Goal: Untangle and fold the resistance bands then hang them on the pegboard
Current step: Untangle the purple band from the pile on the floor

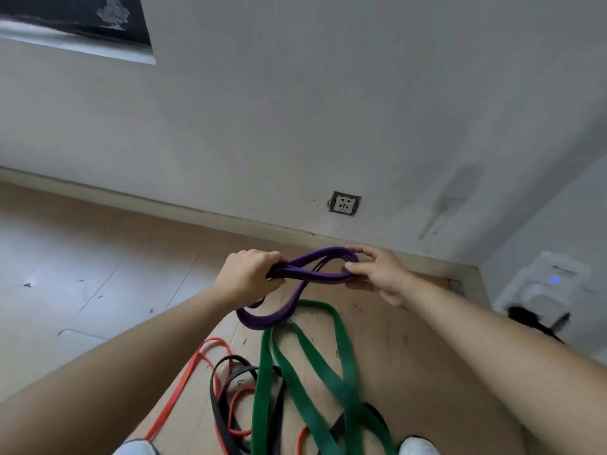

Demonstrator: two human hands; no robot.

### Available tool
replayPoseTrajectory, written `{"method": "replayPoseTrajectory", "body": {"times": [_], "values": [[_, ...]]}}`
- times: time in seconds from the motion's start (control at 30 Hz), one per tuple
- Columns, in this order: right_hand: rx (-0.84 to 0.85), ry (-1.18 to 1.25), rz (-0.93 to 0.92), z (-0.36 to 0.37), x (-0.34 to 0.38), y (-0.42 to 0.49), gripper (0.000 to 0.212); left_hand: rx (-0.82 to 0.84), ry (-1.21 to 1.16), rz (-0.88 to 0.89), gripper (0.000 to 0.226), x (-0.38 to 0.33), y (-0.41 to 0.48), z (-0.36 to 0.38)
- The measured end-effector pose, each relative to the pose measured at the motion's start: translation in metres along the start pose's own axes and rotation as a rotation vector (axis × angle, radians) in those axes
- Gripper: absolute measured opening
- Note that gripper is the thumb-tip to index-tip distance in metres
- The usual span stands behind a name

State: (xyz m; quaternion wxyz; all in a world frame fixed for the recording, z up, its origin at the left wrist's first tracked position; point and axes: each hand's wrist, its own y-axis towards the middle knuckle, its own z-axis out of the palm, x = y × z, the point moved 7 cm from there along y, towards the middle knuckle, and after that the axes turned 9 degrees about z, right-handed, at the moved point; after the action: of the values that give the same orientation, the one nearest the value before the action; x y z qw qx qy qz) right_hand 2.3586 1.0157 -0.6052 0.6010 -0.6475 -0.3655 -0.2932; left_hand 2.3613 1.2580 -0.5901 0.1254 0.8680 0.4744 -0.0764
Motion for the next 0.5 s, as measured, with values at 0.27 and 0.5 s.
{"method": "replayPoseTrajectory", "body": {"times": [0.27, 0.5], "values": [[-0.099, 0.211, 0.035, -0.006, -0.046, 0.142, 0.033, 0.062, 0.016, 0.030, 0.023, 0.078, 0.106, 0.097], [-0.292, 0.097, 0.128, -0.035, -0.129, 0.237, 0.027, 0.282, 0.032, -0.002, 0.077, 0.108, 0.146, 0.219]]}}
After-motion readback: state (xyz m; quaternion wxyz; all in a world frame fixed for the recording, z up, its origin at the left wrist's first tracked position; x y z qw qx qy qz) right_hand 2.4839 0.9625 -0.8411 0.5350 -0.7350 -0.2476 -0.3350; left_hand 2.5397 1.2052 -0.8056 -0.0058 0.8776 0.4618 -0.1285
